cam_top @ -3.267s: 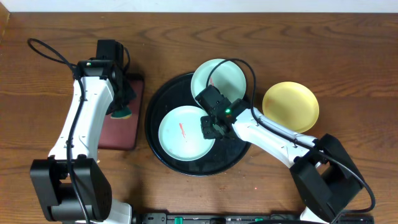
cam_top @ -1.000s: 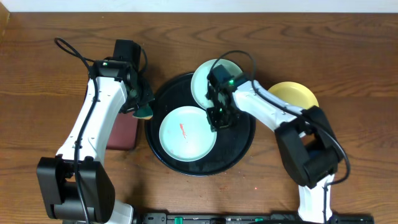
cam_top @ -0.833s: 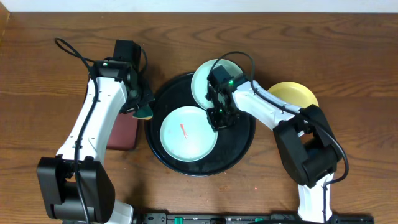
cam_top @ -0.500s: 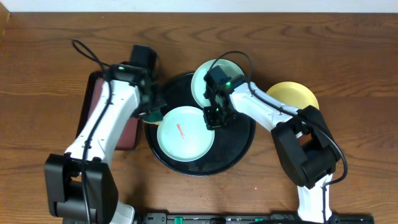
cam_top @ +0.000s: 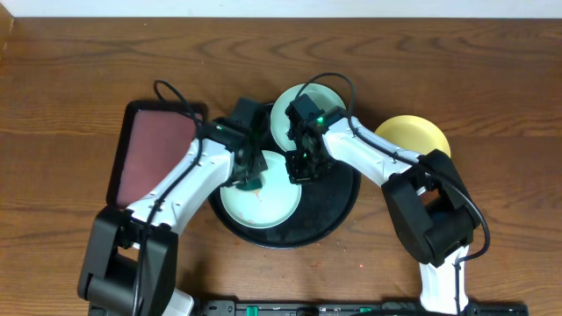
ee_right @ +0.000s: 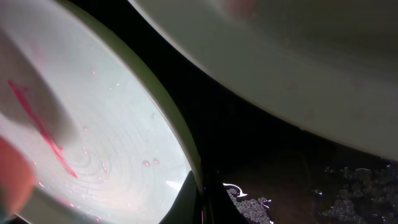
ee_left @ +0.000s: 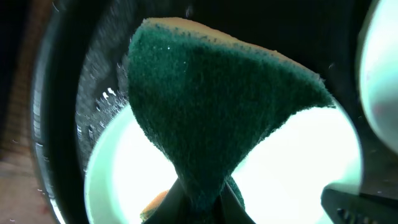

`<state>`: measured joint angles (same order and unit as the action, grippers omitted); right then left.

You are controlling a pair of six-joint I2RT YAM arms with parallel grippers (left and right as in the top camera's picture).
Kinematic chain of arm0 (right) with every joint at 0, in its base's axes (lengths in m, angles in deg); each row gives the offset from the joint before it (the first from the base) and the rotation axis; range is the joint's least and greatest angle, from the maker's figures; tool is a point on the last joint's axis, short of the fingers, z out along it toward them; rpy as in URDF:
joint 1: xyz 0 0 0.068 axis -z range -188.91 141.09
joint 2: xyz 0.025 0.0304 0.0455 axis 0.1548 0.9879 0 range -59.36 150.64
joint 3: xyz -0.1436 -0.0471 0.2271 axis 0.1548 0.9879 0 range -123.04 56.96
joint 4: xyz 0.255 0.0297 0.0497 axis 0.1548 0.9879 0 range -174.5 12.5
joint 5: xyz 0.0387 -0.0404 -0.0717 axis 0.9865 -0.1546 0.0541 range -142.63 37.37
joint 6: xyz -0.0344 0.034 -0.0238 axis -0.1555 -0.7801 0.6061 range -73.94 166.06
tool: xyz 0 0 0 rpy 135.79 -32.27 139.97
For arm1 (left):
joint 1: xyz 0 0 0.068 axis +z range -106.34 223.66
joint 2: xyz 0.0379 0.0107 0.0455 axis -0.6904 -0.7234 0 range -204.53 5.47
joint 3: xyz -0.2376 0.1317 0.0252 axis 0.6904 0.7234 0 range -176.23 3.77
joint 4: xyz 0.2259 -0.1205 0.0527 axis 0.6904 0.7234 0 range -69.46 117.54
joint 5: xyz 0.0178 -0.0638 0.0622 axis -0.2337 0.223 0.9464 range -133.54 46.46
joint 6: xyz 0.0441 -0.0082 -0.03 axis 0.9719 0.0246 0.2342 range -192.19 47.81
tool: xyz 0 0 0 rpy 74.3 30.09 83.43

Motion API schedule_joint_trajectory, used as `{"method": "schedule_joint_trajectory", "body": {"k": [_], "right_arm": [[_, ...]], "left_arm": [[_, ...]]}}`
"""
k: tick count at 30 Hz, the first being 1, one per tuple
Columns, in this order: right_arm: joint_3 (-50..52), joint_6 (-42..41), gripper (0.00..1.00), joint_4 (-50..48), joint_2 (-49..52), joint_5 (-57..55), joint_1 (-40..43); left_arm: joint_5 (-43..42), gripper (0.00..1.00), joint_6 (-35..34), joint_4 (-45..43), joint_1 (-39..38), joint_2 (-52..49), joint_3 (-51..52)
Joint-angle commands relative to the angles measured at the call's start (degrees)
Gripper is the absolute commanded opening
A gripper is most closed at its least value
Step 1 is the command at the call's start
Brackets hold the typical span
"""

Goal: Clean dirty plates on tray and stack at the side
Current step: 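Scrub the pale green plate with the sponge in the left gripper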

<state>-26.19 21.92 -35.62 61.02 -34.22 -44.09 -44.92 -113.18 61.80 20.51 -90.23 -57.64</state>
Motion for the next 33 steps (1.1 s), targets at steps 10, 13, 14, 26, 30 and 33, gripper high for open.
{"method": "schedule_joint_trajectory", "body": {"k": [10,13,14,26,30,33], "right_arm": [[0.0,-1.1,0.01,-0.2,1.0,-1.0,-1.3],[0.0,-1.1,0.01,-0.2,1.0,-1.0,-1.3],[0.0,-1.1,0.01,-0.2,1.0,-1.0,-1.2],[0.0,-1.1,0.01,0.0,1.0,-1.0,-1.3],[0.0,-1.1,0.01,0.0,1.0,-1.0,-1.2],[0.0,-1.1,0.01,0.2,1.0,-1.0,-1.2]], "left_arm": [[-8.5,0.08,-3.6,-1.5,-4.3,0.2,5.9],[-15.3,0.07,0.4,-3.4,-4.5,0.2,5.9],[-15.3,0.07,1.4,-4.1,-4.5,0.2,5.9],[-8.2,0.07,1.8,-1.0,0.4,-1.7,5.9],[-20.1,0.07,5.0,0.7,0.3,-5.9,5.9],[-26.7,0.07,6.1,-0.5,0.3,-8.8,5.9]]}}
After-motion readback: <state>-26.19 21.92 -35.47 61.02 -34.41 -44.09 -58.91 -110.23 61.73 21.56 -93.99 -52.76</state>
